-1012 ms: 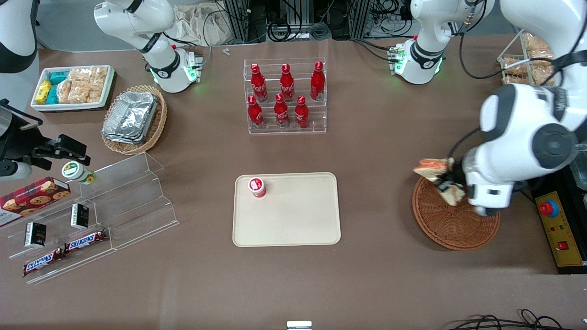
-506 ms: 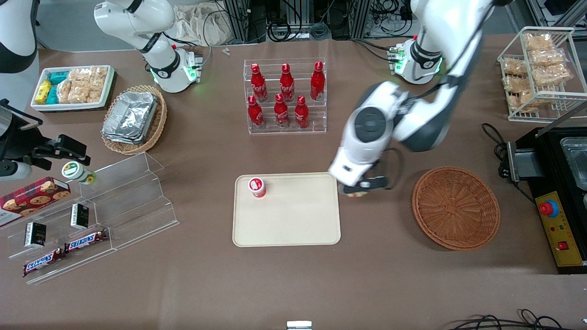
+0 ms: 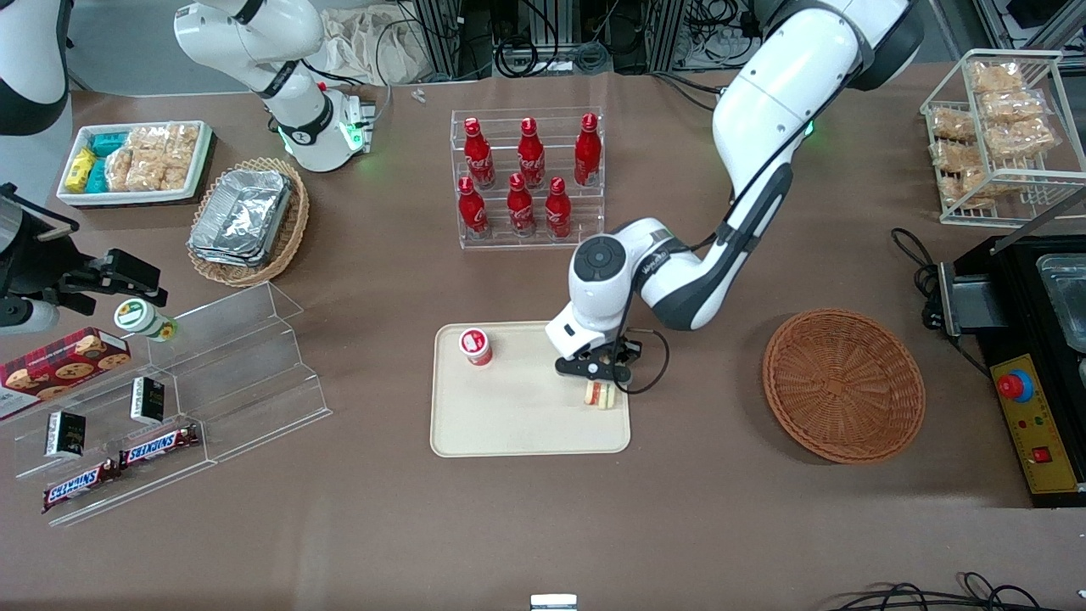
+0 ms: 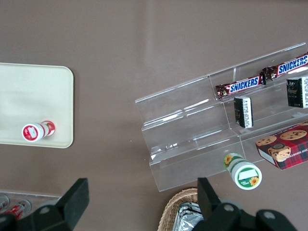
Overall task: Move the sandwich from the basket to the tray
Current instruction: 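Lower the sandwich onto the tray and open the left gripper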
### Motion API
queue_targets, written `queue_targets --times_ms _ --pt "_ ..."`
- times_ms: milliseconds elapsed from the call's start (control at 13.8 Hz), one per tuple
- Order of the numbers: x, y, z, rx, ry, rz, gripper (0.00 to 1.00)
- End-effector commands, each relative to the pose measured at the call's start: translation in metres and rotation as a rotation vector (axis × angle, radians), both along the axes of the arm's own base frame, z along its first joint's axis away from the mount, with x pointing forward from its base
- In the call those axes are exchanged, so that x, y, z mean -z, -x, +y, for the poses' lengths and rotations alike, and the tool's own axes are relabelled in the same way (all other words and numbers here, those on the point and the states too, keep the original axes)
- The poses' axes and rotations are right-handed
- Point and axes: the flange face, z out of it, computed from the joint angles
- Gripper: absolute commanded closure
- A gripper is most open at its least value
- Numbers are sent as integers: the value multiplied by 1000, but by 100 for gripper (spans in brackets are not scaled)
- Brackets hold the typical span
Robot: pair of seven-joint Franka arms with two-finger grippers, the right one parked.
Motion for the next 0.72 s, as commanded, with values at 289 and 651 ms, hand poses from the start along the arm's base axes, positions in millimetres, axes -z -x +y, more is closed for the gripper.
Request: queue_targets --times_ms 289,651 --pt "-11 -24 9 62 25 -53 0" --pt "-96 -42 44 -56 -18 -64 0"
